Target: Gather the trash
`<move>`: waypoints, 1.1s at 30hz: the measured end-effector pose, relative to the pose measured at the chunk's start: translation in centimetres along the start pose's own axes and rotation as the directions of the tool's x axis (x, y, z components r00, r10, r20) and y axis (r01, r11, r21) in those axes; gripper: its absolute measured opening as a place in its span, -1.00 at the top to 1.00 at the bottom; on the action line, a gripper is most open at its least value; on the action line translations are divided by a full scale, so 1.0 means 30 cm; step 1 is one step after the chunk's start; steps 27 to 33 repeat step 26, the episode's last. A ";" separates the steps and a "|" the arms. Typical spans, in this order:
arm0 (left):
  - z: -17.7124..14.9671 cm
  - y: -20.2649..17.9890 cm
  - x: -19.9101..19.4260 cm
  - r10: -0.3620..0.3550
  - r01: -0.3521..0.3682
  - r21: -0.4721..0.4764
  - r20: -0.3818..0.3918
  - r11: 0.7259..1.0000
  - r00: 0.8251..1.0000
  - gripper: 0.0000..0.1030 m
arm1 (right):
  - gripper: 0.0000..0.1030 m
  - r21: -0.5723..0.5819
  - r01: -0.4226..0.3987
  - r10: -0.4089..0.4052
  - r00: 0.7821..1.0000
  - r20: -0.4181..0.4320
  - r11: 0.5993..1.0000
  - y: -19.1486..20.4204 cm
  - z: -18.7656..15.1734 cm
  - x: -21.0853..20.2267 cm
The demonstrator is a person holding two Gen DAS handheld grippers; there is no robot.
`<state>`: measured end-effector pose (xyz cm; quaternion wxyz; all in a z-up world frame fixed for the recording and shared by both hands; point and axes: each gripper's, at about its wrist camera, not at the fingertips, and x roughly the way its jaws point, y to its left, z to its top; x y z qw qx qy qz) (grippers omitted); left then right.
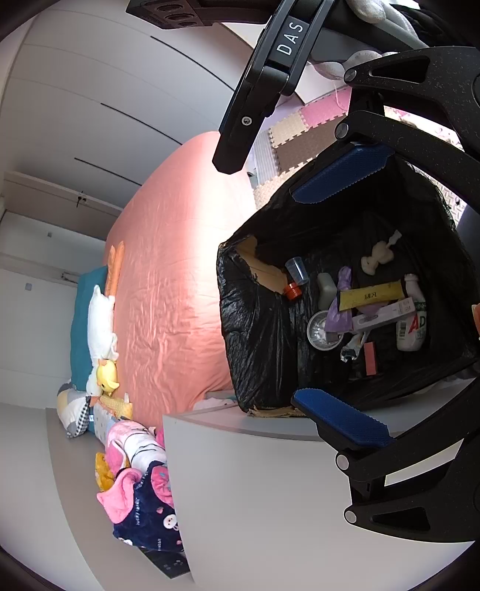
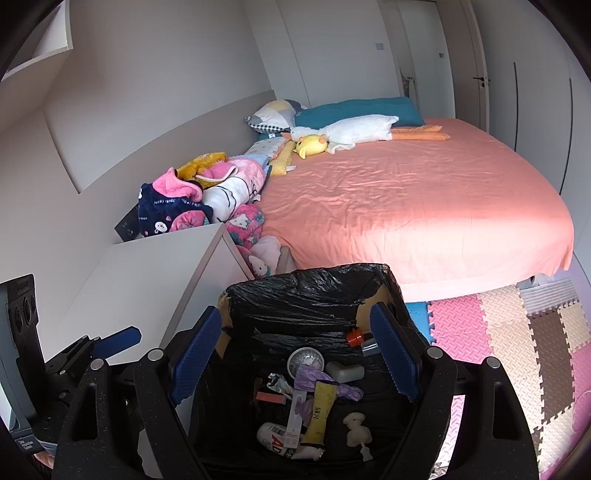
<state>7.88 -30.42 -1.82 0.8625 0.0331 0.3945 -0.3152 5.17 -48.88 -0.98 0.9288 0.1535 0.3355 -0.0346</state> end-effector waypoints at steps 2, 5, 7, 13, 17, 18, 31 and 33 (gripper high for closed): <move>0.000 0.000 0.000 0.002 -0.002 0.000 0.001 1.000 1.000 -0.88 | -0.60 0.000 0.000 0.000 1.000 -0.001 1.000 0.000 0.000 0.000; 0.001 0.004 0.002 -0.002 0.002 -0.005 -0.002 1.000 1.000 -0.88 | -0.60 0.001 -0.001 0.001 1.000 -0.002 1.000 -0.001 0.000 0.000; 0.001 0.009 0.001 -0.005 0.005 -0.010 -0.004 1.000 1.000 -0.88 | -0.60 0.000 0.000 0.000 1.000 -0.001 1.000 -0.002 0.000 0.000; -0.001 0.015 0.001 -0.010 0.009 -0.010 -0.004 1.000 1.000 -0.88 | -0.60 -0.002 0.004 -0.004 1.000 0.002 1.000 -0.002 -0.001 -0.001; -0.006 0.005 -0.008 -0.009 0.009 0.005 0.017 1.000 1.000 -0.88 | -0.60 -0.006 0.006 -0.006 1.000 0.006 1.000 0.009 -0.001 -0.007; -0.006 0.003 -0.010 -0.008 0.008 0.007 0.019 1.000 1.000 -0.88 | -0.60 -0.006 0.007 -0.007 1.000 0.007 1.000 0.010 -0.001 -0.008; -0.005 0.000 -0.011 0.000 -0.001 0.009 0.022 1.000 1.000 -0.88 | -0.60 -0.003 0.007 -0.007 1.000 0.008 1.000 0.008 -0.001 -0.010; -0.005 0.000 -0.011 0.000 -0.001 0.009 0.022 1.000 1.000 -0.88 | -0.60 -0.003 0.007 -0.007 1.000 0.008 1.000 0.008 -0.001 -0.010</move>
